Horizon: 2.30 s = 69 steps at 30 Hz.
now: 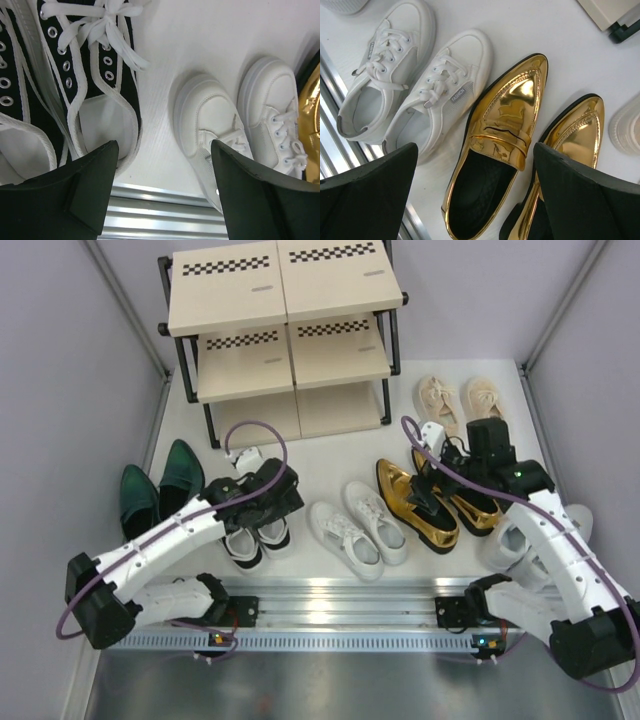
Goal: Place and organize the shoes onto the shoe shelf
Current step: Pick up the shoe at the center of the board, then place the shoe at the shoe shelf.
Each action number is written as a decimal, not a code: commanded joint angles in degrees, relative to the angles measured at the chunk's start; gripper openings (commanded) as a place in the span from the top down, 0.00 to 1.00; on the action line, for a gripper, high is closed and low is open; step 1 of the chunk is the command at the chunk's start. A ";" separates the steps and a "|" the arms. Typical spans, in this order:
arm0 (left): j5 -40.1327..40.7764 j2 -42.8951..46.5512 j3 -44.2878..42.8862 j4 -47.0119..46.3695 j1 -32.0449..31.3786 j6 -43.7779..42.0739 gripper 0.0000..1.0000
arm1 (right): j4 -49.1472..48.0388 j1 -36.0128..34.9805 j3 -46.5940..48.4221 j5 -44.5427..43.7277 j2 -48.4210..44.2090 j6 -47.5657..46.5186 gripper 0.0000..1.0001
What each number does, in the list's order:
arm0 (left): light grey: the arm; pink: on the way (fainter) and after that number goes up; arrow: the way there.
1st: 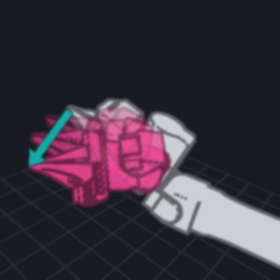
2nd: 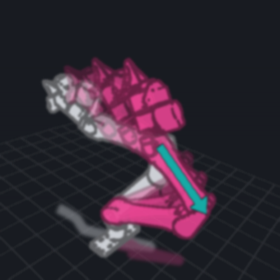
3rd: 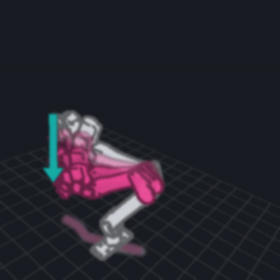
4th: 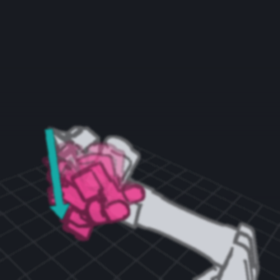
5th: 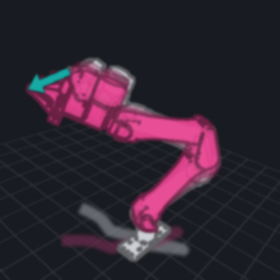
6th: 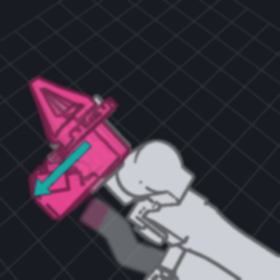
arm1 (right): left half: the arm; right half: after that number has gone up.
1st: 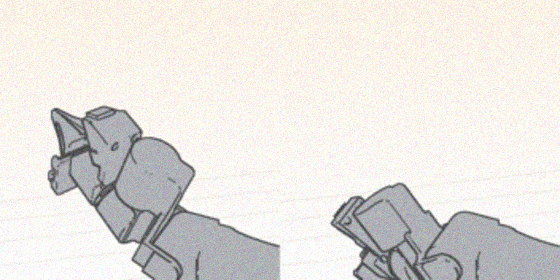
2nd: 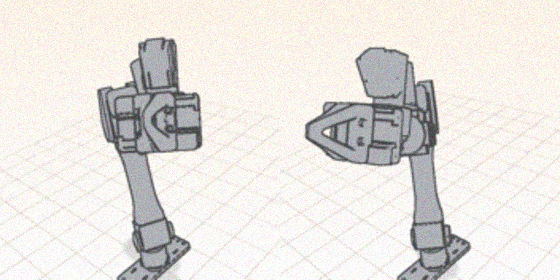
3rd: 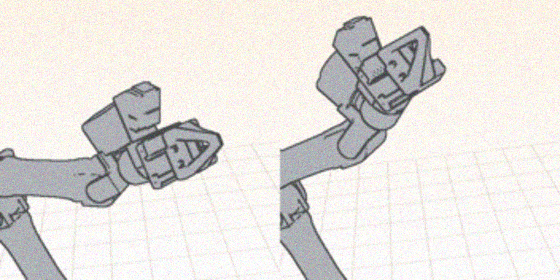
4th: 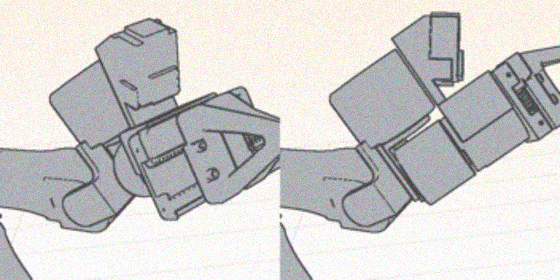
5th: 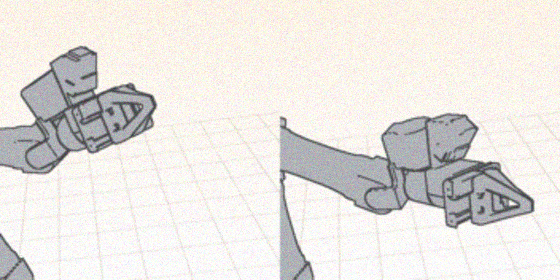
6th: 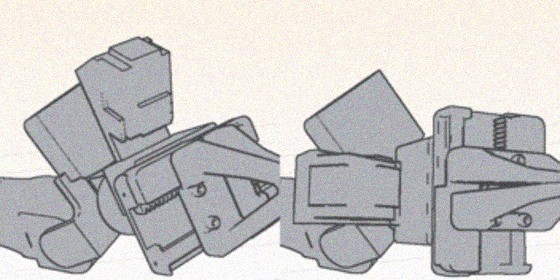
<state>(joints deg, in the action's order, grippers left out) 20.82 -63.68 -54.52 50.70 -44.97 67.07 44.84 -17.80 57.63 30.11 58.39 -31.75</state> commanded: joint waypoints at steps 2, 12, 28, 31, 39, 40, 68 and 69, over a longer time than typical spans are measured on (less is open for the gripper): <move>12.92 -1.97 1.43 0.02 -3.89 1.40 0.21 | -0.54 1.89 -0.58 4.43 -0.47 -0.78 0.00; 19.87 -5.31 9.16 -4.35 -9.34 5.27 0.27 | -2.04 5.23 -2.34 6.63 -0.65 0.19 0.01; 26.03 -4.43 17.61 -28.90 -9.79 -12.21 0.94 | -2.12 6.02 -2.34 7.51 -0.91 0.63 0.01; 27.86 -2.86 16.47 -28.81 -9.78 -18.27 1.00 | -1.95 6.20 -2.17 7.42 -1.00 0.37 0.01; 26.66 6.89 13.65 -42.07 -7.68 -49.12 1.00 | -2.74 6.73 -1.11 7.69 -0.56 0.55 0.01; 25.51 8.29 13.65 -43.65 -5.67 -52.18 1.00 | -2.83 6.73 -1.03 7.77 -0.65 0.72 0.01; -3.95 -20.51 -4.80 -63.62 24.49 -71.99 1.00 | -2.04 9.36 -0.76 8.30 -2.23 -1.56 0.01; -3.77 -22.26 -6.20 -63.79 24.67 -71.90 1.00 | -2.04 9.45 -0.76 8.39 -2.32 -1.74 0.01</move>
<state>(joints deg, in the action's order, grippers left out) 17.45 -84.25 -55.37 -3.79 -21.61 -3.25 44.25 -9.30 55.18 36.60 57.25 -32.01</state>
